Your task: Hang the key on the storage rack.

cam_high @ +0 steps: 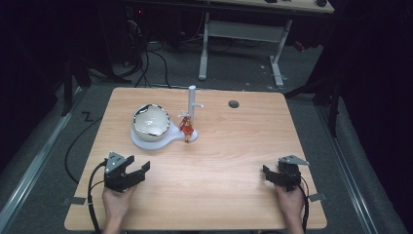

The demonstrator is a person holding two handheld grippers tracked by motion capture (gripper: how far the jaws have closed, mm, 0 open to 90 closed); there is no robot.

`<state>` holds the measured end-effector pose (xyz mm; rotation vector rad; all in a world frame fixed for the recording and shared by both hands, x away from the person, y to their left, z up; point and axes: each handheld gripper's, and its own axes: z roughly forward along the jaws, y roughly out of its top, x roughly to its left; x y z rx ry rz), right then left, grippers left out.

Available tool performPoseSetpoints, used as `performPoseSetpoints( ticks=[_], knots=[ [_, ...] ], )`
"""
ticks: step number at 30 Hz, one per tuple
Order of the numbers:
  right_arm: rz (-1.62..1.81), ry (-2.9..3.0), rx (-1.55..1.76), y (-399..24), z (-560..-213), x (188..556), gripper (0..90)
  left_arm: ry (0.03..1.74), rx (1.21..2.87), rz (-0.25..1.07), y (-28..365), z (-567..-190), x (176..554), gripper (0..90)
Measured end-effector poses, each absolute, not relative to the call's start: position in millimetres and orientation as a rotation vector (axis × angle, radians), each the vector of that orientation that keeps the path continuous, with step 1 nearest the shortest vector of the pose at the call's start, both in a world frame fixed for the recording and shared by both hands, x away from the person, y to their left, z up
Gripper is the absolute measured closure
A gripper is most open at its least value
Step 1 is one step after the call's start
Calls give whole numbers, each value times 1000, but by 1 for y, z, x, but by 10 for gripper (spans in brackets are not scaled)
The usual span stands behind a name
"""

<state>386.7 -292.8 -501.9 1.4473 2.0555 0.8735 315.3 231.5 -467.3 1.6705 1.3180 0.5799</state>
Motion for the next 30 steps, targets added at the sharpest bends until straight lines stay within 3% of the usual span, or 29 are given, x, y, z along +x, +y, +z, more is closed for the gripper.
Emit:
performPoseSetpoints(
  ticks=[30],
  knots=[
    [873, 2055, 1449, -293, -502, 387, 319, 1427, 1749, 600, 233, -497, 331, 319]
  ],
)
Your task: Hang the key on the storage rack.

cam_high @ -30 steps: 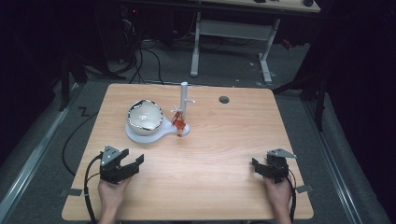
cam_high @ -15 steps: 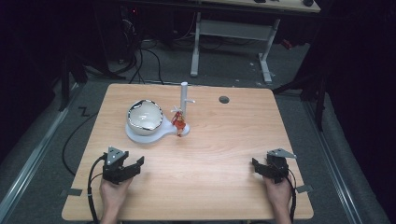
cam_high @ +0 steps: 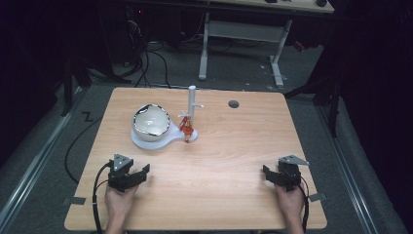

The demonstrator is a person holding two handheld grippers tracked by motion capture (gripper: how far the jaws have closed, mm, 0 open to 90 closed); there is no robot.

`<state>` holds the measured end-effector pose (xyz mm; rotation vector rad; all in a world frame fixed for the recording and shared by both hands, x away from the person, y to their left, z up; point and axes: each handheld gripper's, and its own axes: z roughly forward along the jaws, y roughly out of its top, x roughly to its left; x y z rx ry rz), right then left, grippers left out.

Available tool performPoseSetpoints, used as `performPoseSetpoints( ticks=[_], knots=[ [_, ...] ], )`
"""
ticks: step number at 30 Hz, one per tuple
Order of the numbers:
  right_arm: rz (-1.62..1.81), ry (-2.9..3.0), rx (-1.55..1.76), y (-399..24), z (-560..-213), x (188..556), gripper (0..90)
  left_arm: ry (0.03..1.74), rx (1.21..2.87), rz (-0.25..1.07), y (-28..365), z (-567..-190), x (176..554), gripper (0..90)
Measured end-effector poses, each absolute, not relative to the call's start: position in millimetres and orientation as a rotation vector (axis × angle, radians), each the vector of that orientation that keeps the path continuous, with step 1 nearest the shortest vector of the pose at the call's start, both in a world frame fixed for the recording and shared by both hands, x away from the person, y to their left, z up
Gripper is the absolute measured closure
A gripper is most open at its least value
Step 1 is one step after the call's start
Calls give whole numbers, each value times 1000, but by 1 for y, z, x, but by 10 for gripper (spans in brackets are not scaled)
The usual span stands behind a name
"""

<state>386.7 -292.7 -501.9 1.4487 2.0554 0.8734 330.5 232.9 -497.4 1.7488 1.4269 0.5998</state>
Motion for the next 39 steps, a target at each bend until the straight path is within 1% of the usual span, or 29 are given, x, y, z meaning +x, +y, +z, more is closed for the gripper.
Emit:
performPoseSetpoints(
  ticks=[25, 30, 35, 39],
  knots=[
    [873, 2055, 1449, -293, -502, 387, 318, 1492, 1783, 604, 232, -507, 341, 319],
    [873, 2055, 1449, -293, -502, 387, 319, 1495, 1823, 614, 229, -507, 343, 311],
    [872, 2056, 1449, -293, -502, 387, 319, 1494, 1864, 657, 223, -508, 343, 301],
    [872, 2056, 1449, -293, -502, 387, 319, 1484, 1874, 657, 222, -508, 342, 287]
  ],
)
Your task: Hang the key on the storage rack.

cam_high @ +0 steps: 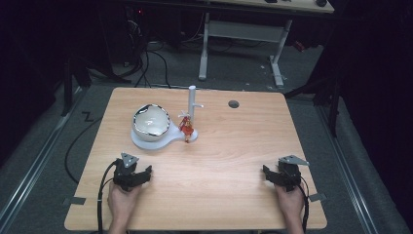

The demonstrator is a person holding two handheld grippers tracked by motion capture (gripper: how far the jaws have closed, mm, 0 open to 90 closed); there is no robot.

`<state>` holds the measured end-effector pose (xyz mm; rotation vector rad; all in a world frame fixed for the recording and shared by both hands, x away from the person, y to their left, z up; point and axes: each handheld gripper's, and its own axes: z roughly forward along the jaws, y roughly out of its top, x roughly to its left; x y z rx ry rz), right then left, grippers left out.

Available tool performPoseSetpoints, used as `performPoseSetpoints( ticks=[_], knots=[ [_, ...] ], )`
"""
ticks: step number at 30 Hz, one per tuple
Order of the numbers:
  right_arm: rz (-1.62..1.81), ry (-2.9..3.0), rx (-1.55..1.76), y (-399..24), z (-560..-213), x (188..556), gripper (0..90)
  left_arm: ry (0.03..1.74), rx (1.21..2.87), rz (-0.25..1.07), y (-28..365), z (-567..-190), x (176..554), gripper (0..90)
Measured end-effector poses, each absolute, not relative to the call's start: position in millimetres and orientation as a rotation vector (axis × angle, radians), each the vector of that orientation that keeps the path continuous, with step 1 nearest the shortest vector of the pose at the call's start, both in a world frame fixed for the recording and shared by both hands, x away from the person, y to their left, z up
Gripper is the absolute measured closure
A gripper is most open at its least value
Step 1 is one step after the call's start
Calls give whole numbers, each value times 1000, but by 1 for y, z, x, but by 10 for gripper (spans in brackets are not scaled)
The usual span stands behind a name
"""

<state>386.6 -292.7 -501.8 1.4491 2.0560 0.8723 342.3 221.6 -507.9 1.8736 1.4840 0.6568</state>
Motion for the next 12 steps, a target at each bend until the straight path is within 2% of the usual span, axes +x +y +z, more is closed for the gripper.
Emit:
performPoseSetpoints(
  ticks=[12],
  knots=[
    [873, 2055, 1449, -293, -502, 387, 319, 1480, 1871, 642, 222, -508, 342, 275]
  ],
)
